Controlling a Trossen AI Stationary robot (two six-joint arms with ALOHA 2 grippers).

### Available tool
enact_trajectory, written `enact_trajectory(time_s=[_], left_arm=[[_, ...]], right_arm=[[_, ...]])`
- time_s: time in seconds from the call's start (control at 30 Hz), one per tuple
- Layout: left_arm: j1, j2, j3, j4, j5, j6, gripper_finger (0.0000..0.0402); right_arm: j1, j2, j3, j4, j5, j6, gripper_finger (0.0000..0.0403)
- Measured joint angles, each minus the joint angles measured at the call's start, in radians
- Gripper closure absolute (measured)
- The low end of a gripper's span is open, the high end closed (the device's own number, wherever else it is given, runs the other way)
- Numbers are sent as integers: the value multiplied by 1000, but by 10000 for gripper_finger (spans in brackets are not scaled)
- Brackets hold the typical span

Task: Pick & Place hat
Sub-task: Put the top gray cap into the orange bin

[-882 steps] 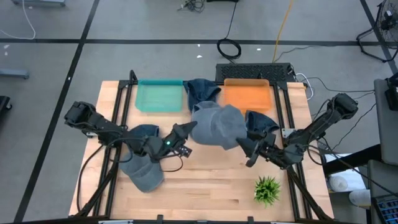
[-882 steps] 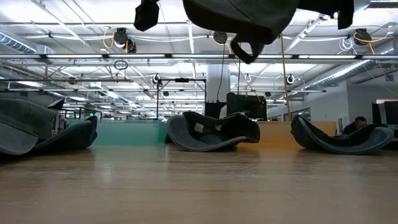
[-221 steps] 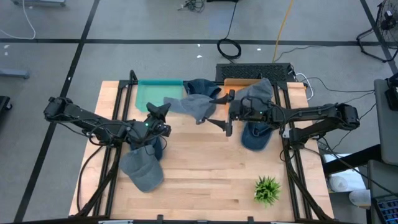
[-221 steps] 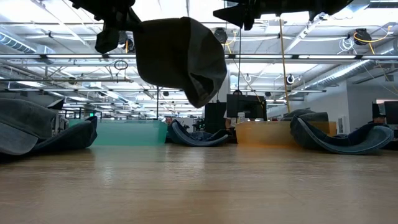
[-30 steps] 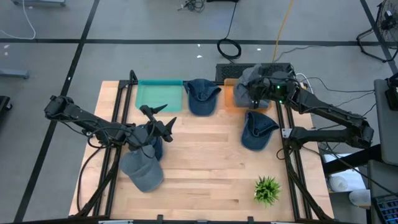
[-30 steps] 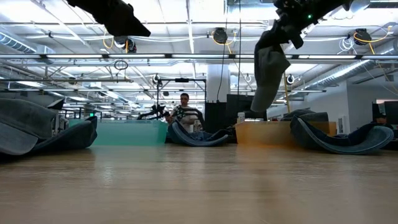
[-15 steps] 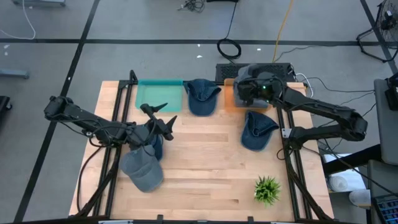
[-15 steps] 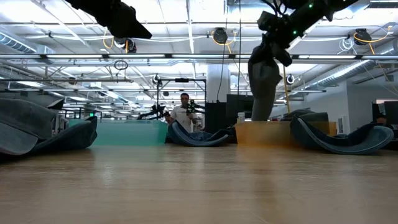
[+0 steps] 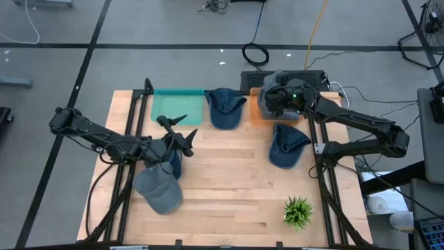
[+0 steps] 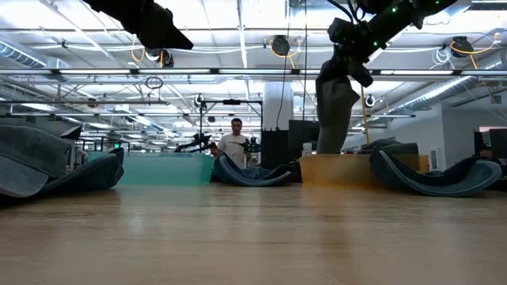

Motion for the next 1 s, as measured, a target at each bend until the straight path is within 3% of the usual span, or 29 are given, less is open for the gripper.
enact_trajectory(time_s=[0.5,0.83,1.0], left_arm=[[4,0,0,-8,-1,10,66],[13,0,0,-46,-3,13,66],[13,0,0,-48,-3,8,66]], right_arm=[[-86,40,-15,-43,-208,51,403],[-177,56,-148,44,-194,40,403],[-191,56,-213,105,-75,51,397]])
